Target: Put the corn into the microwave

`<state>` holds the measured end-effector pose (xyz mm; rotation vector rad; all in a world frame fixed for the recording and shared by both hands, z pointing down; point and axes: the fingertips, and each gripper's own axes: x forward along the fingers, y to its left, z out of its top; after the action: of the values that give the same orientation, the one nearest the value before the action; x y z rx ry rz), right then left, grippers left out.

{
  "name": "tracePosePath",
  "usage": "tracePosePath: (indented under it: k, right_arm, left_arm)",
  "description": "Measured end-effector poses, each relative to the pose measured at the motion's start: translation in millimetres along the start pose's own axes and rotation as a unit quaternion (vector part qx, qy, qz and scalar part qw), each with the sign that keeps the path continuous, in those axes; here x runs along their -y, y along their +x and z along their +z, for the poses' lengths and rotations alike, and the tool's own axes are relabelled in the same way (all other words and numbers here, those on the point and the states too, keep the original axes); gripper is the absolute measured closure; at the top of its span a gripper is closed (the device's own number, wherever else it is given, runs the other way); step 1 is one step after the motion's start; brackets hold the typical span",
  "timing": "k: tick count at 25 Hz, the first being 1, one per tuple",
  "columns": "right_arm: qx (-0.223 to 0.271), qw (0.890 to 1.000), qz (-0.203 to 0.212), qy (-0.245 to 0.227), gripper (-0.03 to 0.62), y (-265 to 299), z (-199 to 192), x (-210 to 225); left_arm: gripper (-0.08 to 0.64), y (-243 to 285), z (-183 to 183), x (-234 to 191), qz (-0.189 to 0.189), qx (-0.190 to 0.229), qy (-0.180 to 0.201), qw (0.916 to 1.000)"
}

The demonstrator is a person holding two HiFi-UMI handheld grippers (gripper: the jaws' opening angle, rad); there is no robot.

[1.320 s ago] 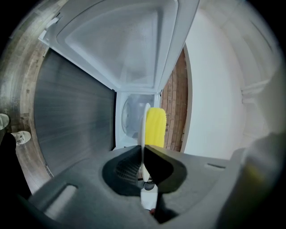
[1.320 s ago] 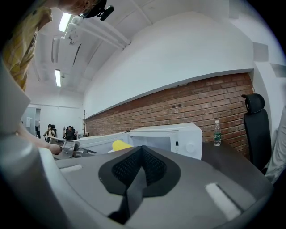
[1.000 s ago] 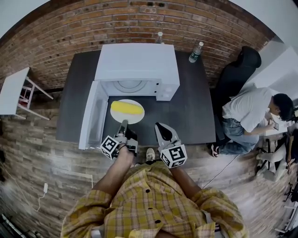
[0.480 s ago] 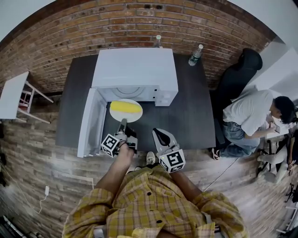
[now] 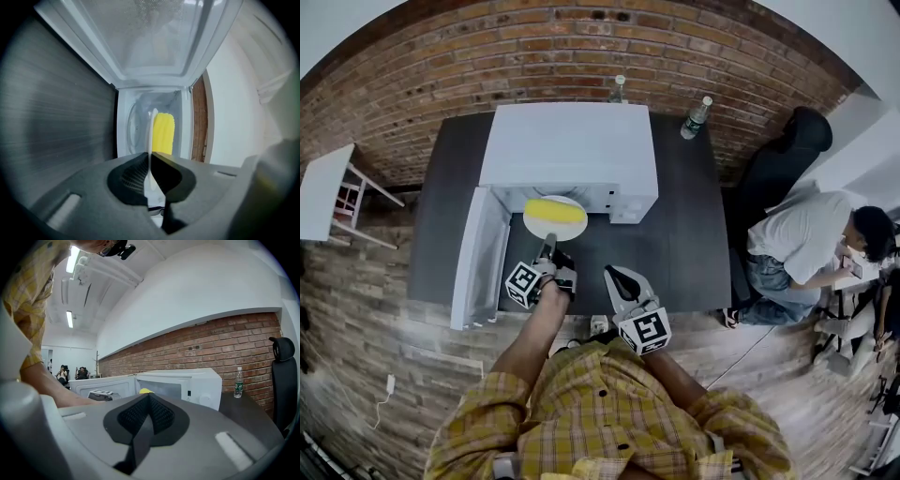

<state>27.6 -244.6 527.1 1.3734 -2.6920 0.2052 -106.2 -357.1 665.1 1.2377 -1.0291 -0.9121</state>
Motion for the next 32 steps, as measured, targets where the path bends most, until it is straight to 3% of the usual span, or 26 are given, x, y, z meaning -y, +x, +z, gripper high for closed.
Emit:
tracePosePath:
  k: [13,32]
  right_arm:
    - [-0.002,1.0,0.016,0.007,0.594,22,0,8]
    - [-0.019,1.0,-0.008,0.004,0.594,19,-11,36]
  left_arm:
    - [0.543,48,22,-22,0.005,0.022,-0.001,0.9997]
    - [0.538,85,33,-53,0.052,0.034,0.007,0.998]
